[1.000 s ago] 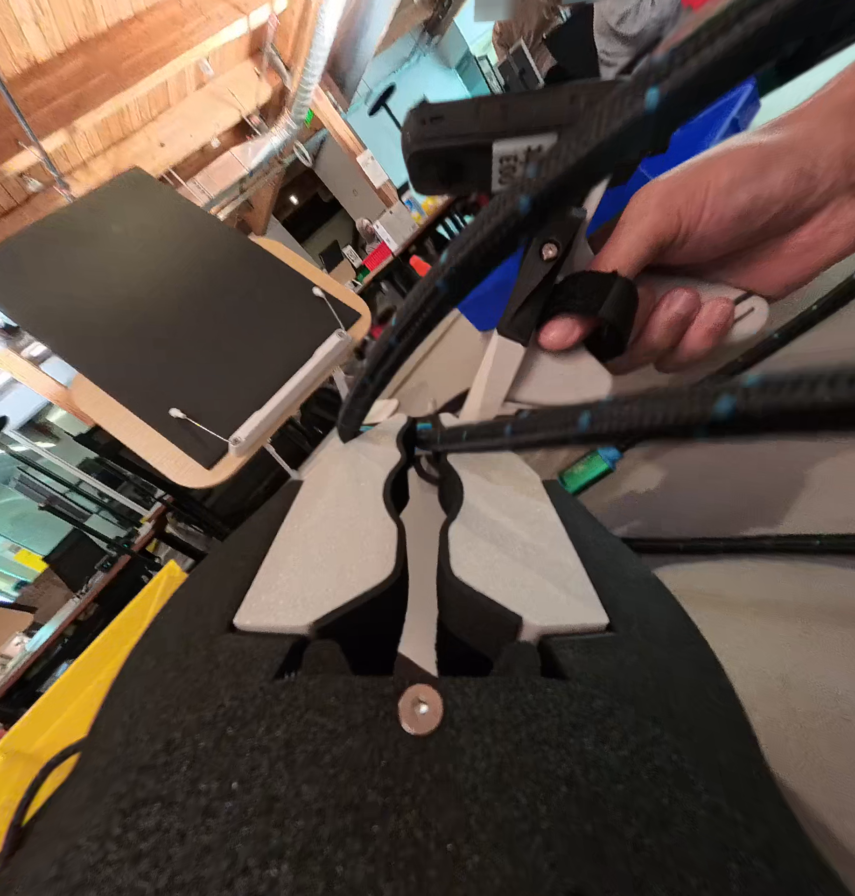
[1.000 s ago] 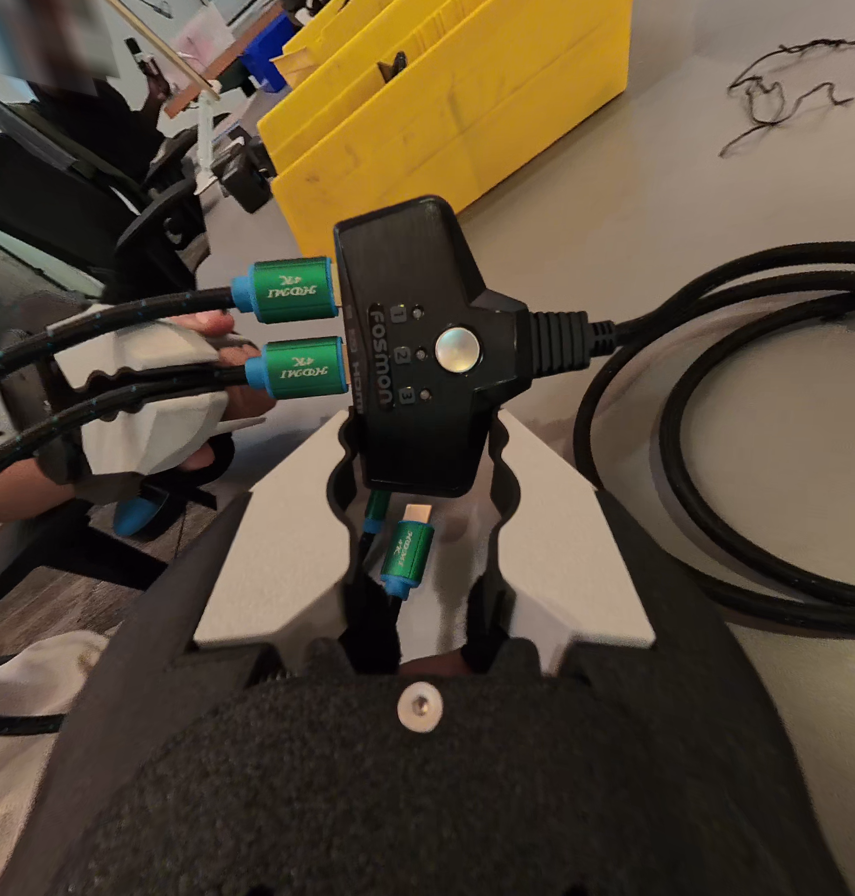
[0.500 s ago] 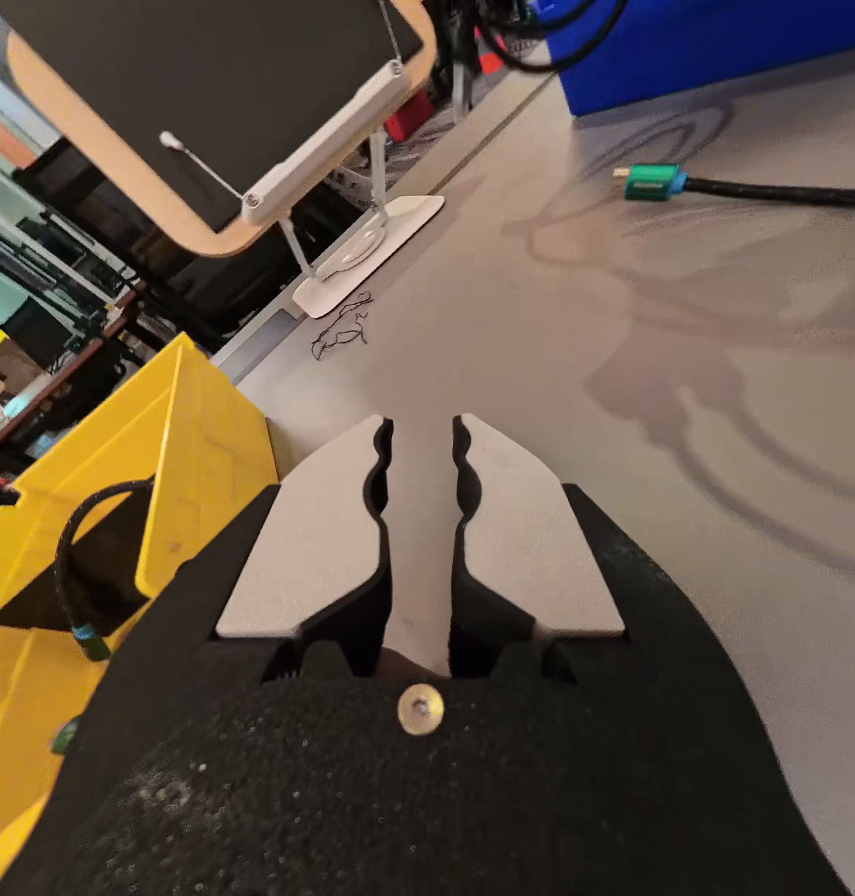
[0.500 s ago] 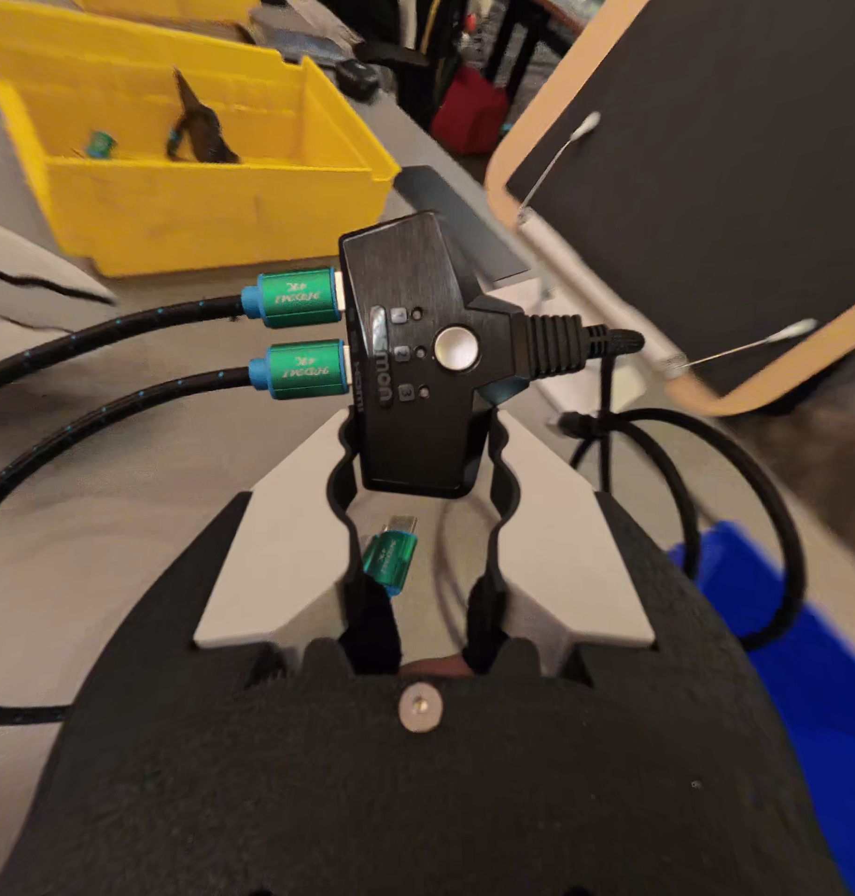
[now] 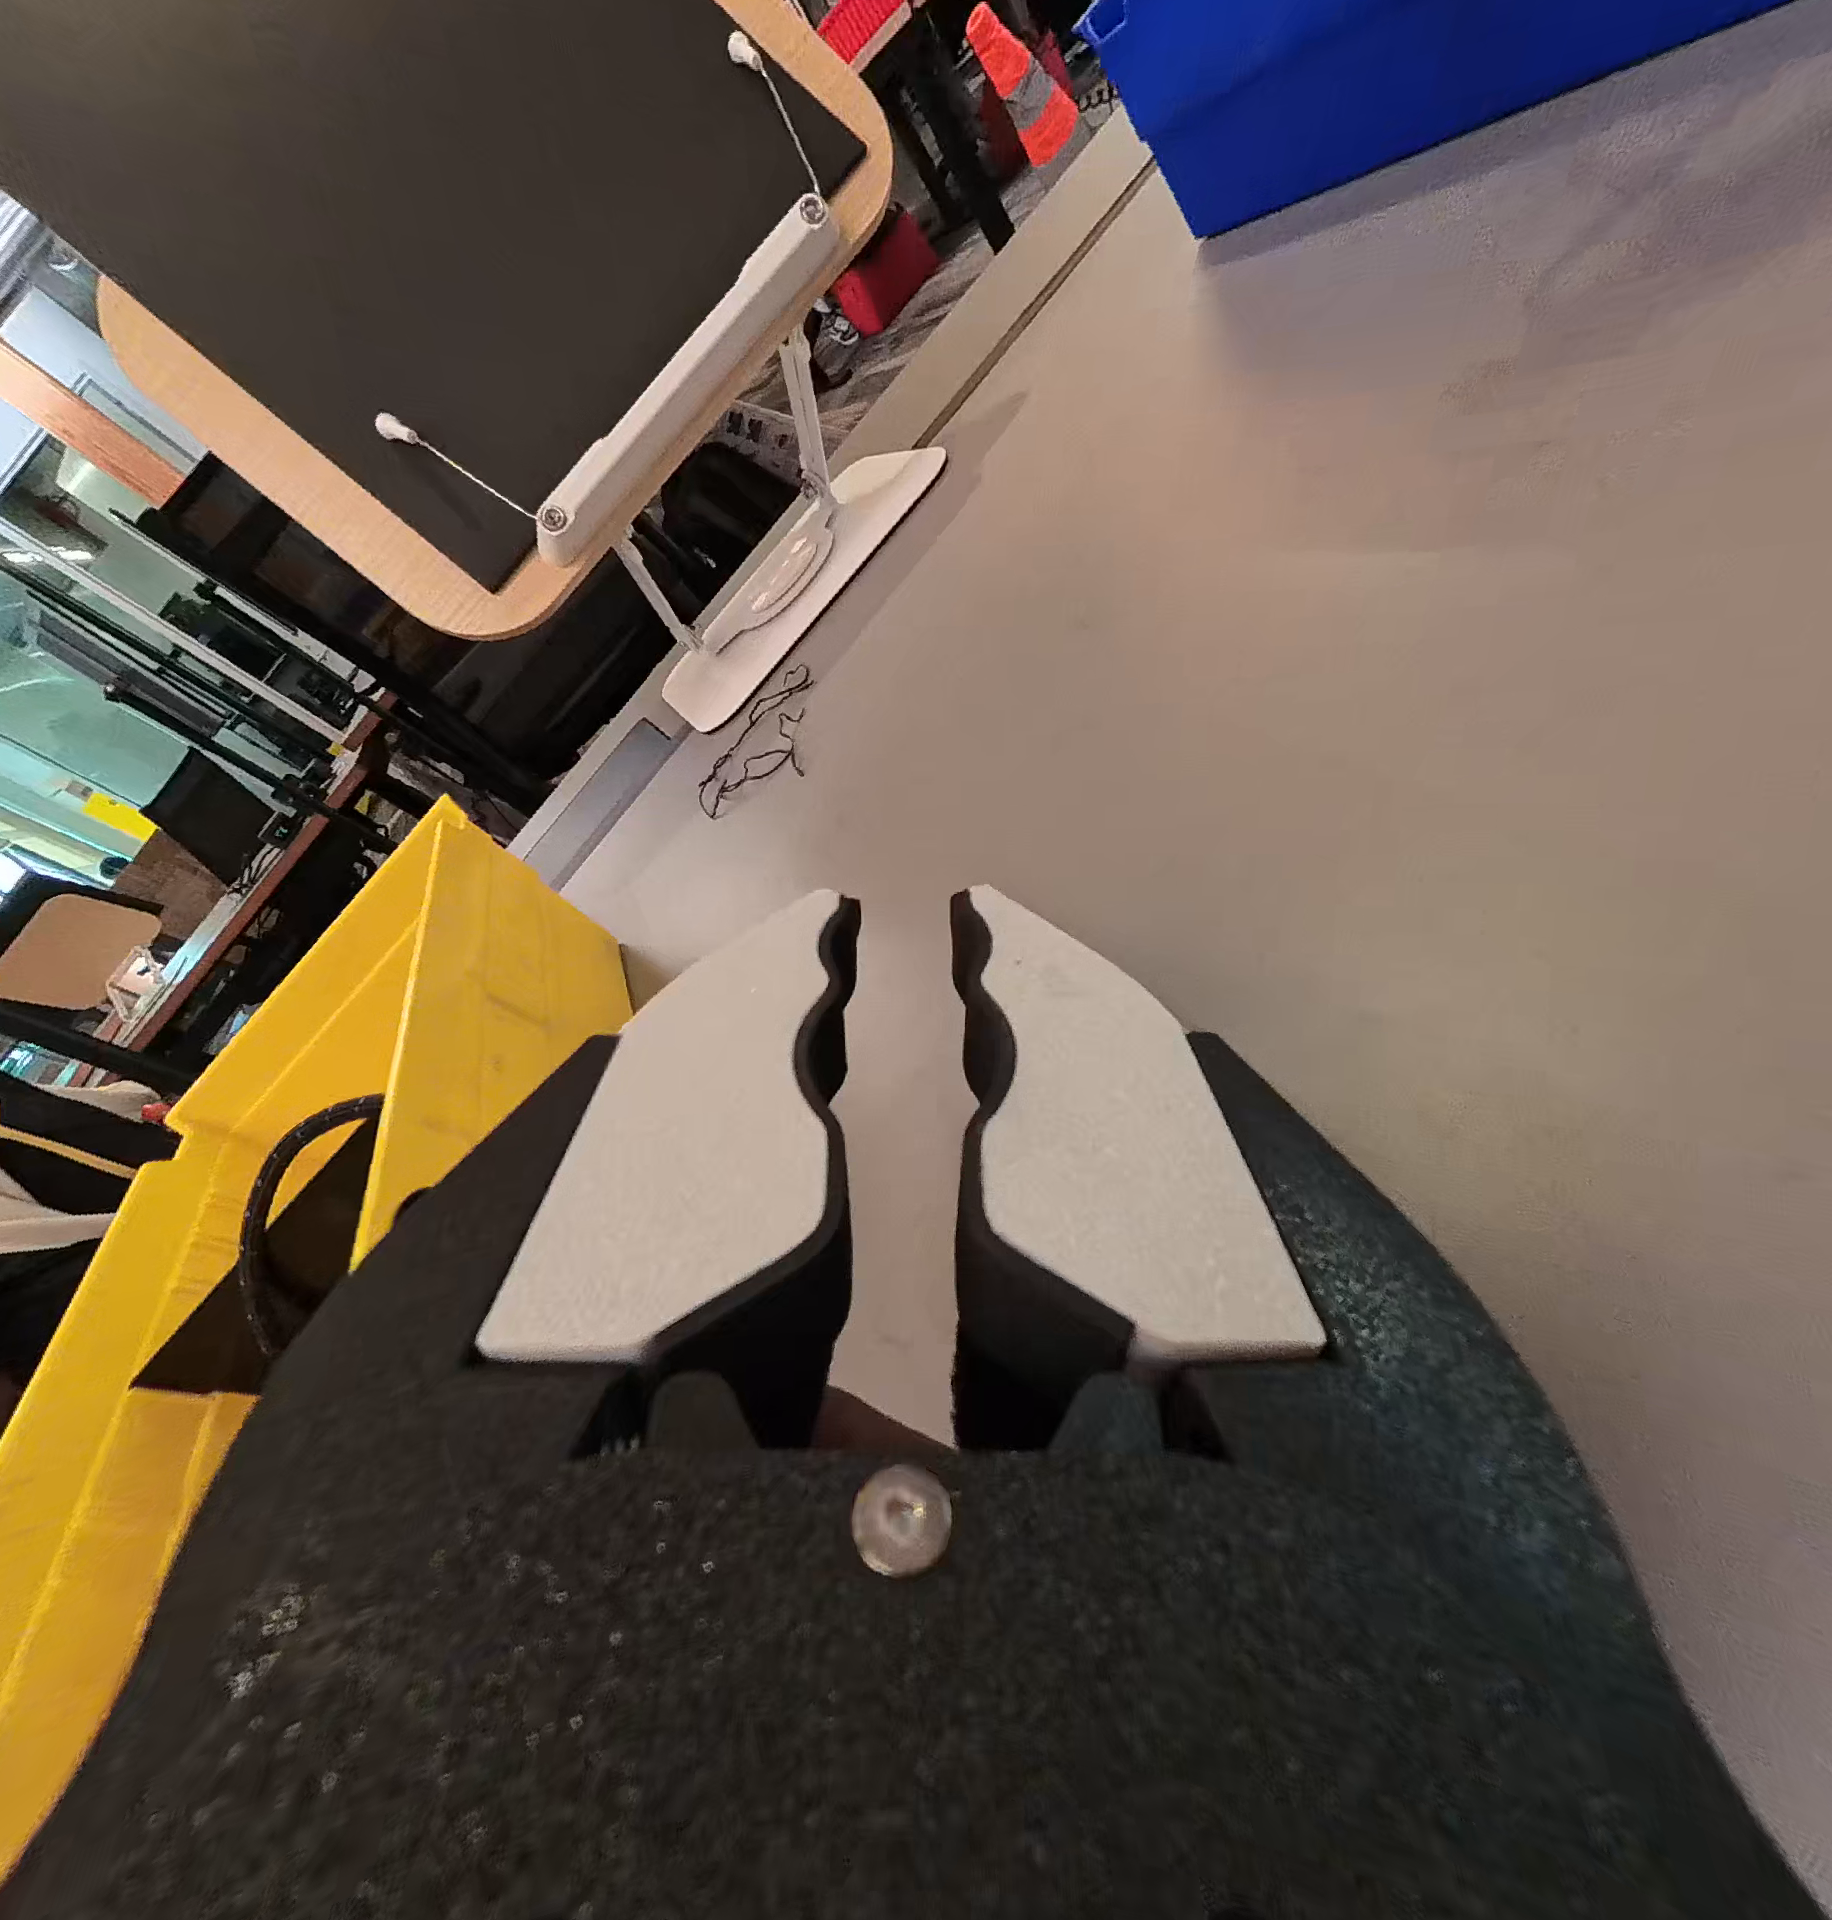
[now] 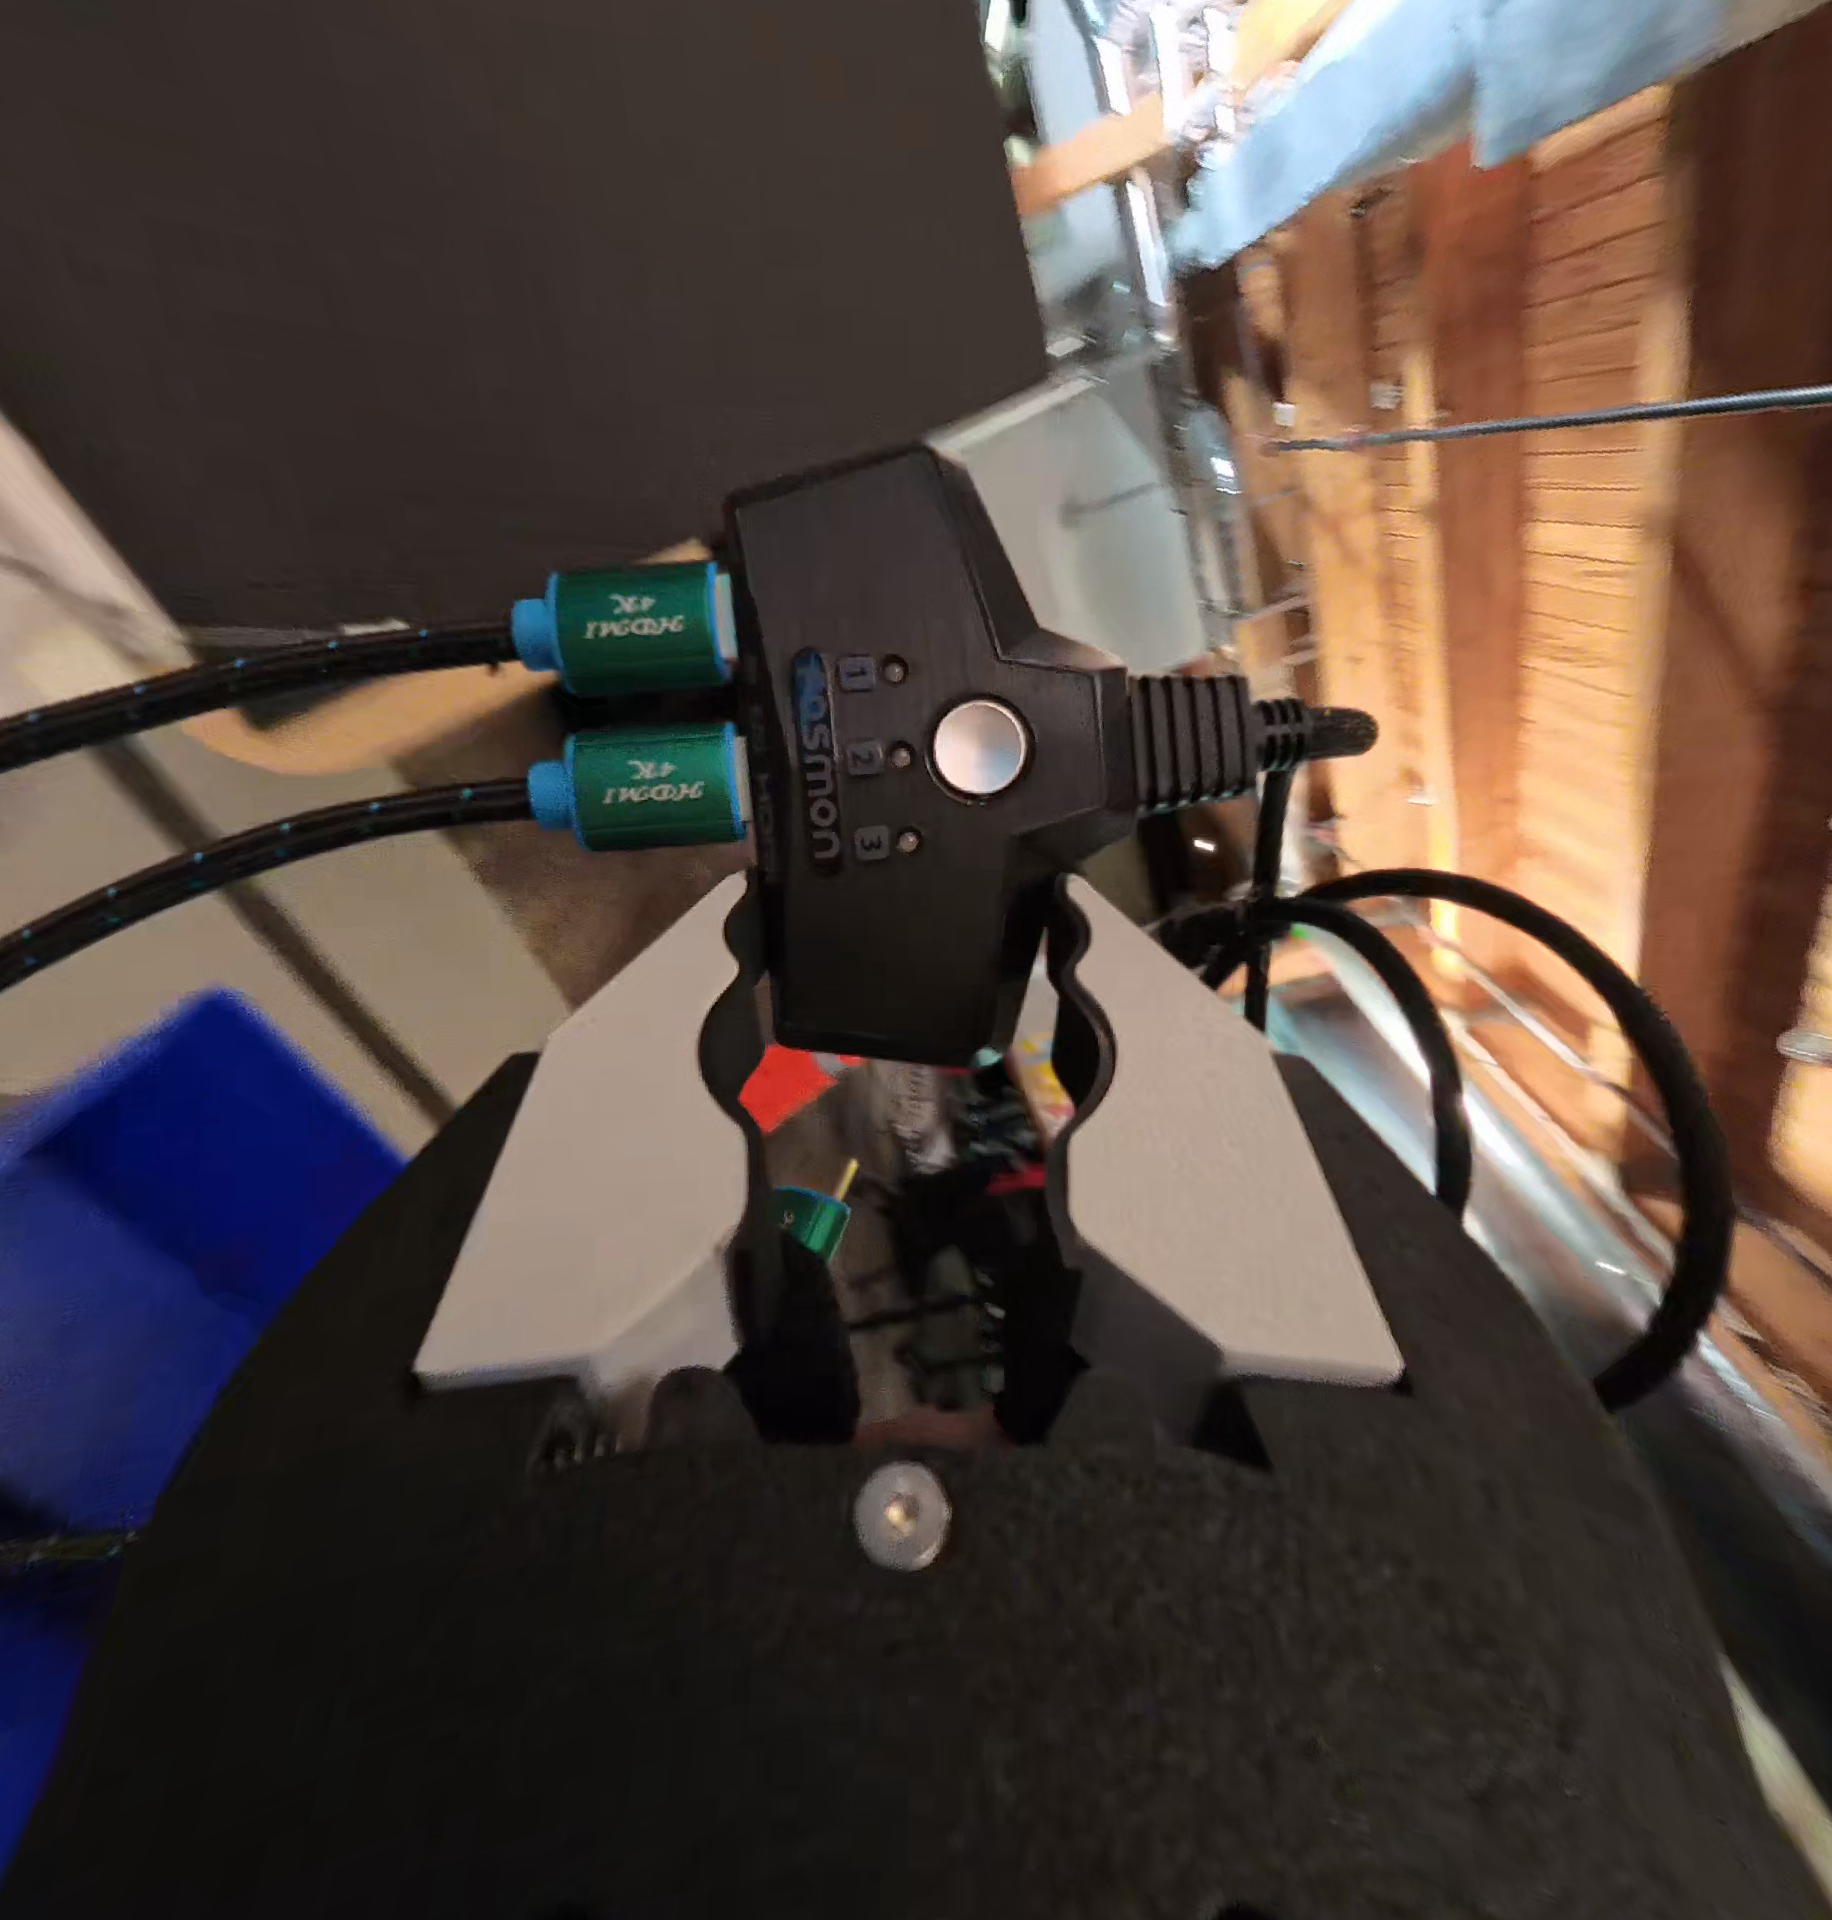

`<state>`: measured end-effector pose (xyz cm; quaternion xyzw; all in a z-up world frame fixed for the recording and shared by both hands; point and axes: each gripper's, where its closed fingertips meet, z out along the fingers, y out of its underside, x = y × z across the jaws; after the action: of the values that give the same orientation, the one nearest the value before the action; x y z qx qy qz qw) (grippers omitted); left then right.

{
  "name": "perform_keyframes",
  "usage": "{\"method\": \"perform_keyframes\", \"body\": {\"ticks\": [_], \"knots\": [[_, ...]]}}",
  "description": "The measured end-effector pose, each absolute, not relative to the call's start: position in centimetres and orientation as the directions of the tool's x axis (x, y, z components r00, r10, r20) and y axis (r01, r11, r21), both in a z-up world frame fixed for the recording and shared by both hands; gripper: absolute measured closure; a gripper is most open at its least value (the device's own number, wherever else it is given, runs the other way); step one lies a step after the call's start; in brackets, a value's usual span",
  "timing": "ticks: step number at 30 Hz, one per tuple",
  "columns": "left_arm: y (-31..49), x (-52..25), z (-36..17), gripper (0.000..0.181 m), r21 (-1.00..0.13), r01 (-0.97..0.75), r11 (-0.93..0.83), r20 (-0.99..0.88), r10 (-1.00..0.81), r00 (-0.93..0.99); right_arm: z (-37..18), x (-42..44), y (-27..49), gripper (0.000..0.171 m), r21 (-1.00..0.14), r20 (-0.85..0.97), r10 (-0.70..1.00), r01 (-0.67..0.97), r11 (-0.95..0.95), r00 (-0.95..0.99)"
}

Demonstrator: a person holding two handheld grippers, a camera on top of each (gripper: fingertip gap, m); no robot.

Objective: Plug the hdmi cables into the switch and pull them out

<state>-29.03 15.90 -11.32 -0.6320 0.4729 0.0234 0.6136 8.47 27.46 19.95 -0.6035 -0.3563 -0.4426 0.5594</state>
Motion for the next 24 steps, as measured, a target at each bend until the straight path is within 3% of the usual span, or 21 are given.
{"method": "perform_keyframes", "body": {"ticks": [5, 10, 19, 24], "knots": [[16.4, -28.9, -11.3, 0.164, -0.757, -0.624, 0.194, -0.605, -0.568, 0.558, 17.8, 16.6, 31.2, 0.118, -0.208, 0.969, -0.19, 0.938, -0.278, 0.159], [16.4, -28.9, -11.3, 0.164, -0.752, -0.628, 0.201, -0.613, -0.564, 0.554, 7.7, 18.8, 33.3, 0.118, -0.156, 0.984, -0.131, 0.938, -0.311, 0.12], [16.8, -29.9, -12.1, 0.164, -0.74, -0.648, 0.18, -0.621, -0.553, 0.556, -2.5, 18.0, 32.8, 0.117, -0.288, 0.956, -0.043, 0.895, -0.341, 0.292], [17.0, -30.1, -11.8, 0.165, -0.737, -0.649, 0.188, -0.631, -0.537, 0.56, -5.2, 18.2, 31.8, 0.117, -0.392, 0.917, -0.098, 0.823, -0.41, 0.387]]}}
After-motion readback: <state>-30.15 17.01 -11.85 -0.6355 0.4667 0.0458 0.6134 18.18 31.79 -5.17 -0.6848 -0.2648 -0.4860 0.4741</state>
